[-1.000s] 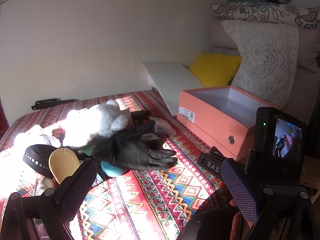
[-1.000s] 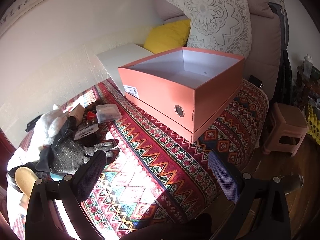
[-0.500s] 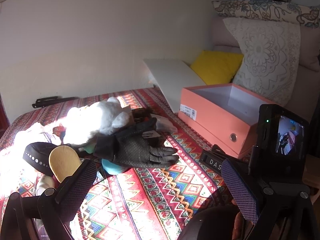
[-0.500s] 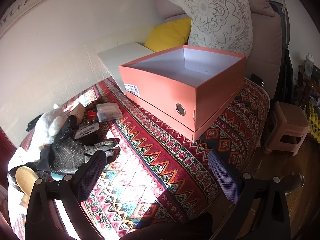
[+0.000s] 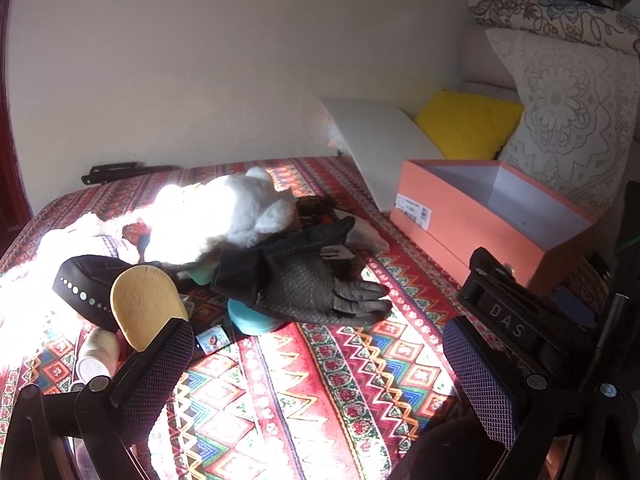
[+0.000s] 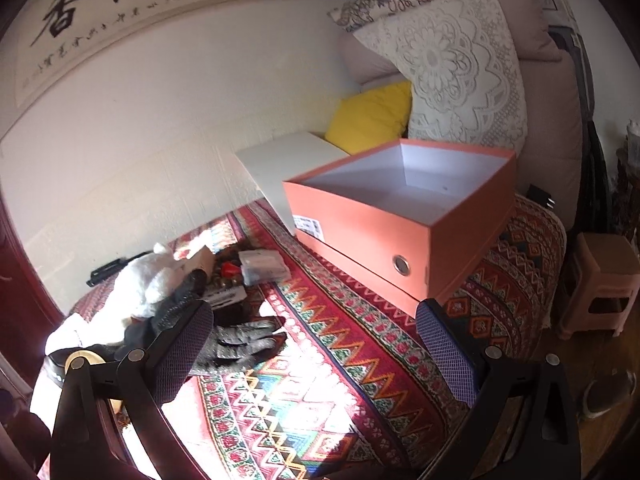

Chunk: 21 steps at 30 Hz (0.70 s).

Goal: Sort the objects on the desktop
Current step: 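Grasp the black glove with the right tool while the left tool grasps the yellow sponge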

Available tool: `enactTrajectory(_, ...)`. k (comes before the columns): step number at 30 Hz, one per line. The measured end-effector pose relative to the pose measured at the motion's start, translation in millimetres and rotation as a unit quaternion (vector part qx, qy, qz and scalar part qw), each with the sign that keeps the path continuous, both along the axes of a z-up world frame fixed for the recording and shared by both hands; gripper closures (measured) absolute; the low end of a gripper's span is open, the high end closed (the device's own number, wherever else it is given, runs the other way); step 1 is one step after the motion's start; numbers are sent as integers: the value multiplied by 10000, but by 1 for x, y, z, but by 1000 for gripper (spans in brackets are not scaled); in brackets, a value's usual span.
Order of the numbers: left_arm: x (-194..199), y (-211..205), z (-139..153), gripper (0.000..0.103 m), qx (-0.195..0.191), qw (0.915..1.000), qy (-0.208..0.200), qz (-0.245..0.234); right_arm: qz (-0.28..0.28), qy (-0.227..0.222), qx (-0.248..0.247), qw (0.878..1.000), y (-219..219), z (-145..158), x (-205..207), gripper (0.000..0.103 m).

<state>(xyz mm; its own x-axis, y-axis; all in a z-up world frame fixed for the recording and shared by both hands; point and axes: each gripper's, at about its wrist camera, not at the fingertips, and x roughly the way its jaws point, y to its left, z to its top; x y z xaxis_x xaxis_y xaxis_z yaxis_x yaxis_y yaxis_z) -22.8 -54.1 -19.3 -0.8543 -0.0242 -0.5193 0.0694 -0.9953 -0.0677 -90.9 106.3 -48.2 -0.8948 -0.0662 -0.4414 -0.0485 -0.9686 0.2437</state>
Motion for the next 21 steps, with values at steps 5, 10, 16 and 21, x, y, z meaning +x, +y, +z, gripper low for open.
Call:
enactTrajectory(5,-29,-47,-9,0,22,9988,-281,391,1095,-664,-36,9918,-41,-13,-45,0)
enactTrajectory(10,-61,-124,-29,0,87,9915,-669,1112,1818,-827,-97,9798,-79,-27,-81,0)
enactTrajectory(16,-76,-196,-66,1,1399,9767,-1208,1088,2589,-1236,-113,9579,-114,-40,-99,0)
enactTrajectory(21,-85,-184,-72,1,1238,9806,-1334,730,3153,-1327,30,9397,-136,-44,-96,0)
